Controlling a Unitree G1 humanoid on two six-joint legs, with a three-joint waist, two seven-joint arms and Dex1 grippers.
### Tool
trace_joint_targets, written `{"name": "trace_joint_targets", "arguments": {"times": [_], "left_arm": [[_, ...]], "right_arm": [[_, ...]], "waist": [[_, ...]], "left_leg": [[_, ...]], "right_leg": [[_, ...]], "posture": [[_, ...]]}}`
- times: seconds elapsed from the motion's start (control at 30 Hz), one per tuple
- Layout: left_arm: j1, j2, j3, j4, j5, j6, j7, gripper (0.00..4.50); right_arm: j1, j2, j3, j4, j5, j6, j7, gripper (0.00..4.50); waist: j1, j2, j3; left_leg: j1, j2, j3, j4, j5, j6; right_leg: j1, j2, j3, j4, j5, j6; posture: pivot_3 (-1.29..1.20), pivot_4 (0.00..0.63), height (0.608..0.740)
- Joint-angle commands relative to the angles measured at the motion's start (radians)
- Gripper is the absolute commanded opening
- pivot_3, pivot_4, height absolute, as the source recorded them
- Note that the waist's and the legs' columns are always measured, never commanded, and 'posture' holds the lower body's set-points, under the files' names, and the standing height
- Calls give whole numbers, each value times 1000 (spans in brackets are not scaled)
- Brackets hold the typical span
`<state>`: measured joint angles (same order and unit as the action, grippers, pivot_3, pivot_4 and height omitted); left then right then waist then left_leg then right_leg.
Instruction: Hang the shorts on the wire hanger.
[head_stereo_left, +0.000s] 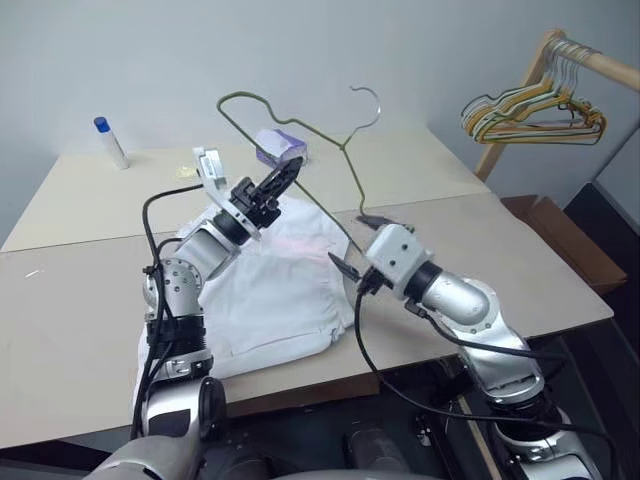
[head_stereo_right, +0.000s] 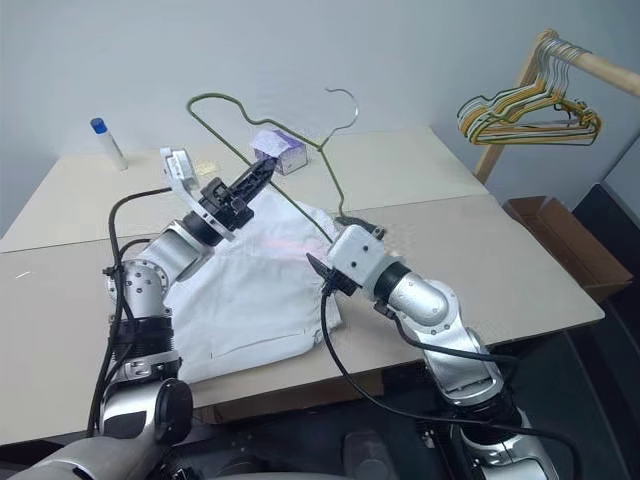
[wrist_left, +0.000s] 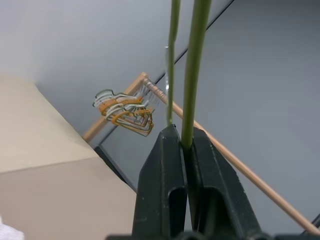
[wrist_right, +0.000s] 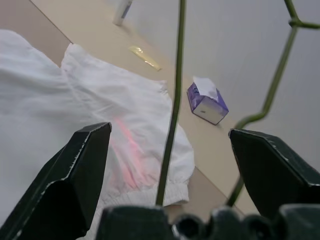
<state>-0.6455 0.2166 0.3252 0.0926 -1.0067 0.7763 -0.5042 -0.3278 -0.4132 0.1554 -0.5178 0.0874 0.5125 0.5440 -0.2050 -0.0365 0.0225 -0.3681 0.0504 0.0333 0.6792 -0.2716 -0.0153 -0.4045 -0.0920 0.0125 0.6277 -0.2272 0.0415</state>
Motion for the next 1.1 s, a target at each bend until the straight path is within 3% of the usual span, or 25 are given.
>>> {"name": "trace_joint_targets", "arguments": {"times": [0.03, 0.13, 0.33, 0.5, 0.8, 1.1], "left_arm": [[-37, 85, 8, 16, 17, -35, -137, 0], [-66, 200, 34, 49, -33, -10, -364, 0], [-112, 331, 65, 140, -111, 52, -684, 0], [-127, 350, 48, 149, -89, 35, -779, 0], [-99, 298, 47, 124, -63, -9, -762, 0], [-65, 271, 51, 93, -64, -27, -755, 0]], "right_arm": [[-28, -39, -190, -115, 311, 163, 133, 4308], [-54, -130, -320, -65, 584, 356, 255, 4308], [-164, -254, -312, 180, 830, 615, 414, 4308], [-257, -212, -240, 311, 829, 621, 433, 4308], [-431, -115, -97, 340, 799, 638, 394, 4308], [-474, -106, -51, 366, 786, 655, 395, 4308]], "waist": [[0, 0, 0], [-1, 1, 1], [3, 2, 2], [8, 3, 3], [26, 4, 3], [39, 4, 3]], "left_leg": [[0, 0, 0, 0, 0, 0], [0, 0, 0, 0, 0, 0], [1, 0, 0, -1, 0, 0], [0, 0, 0, -1, 0, 0], [0, 0, -1, 0, 0, 0], [-1, 0, -1, 0, 0, 0]], "right_leg": [[0, 0, 0, 0, 0, 0], [0, 0, -1, 0, 0, 0], [1, 0, -1, 0, -1, 0], [0, 0, -1, 0, -1, 0], [-1, 0, 0, 1, 0, 1], [-1, 0, -1, 0, 0, 2]], "posture": [[-175, 0, 740], [-168, 0, 740], [-158, 0, 740], [-155, 0, 740], [-151, 0, 740], [-148, 0, 740]]}}
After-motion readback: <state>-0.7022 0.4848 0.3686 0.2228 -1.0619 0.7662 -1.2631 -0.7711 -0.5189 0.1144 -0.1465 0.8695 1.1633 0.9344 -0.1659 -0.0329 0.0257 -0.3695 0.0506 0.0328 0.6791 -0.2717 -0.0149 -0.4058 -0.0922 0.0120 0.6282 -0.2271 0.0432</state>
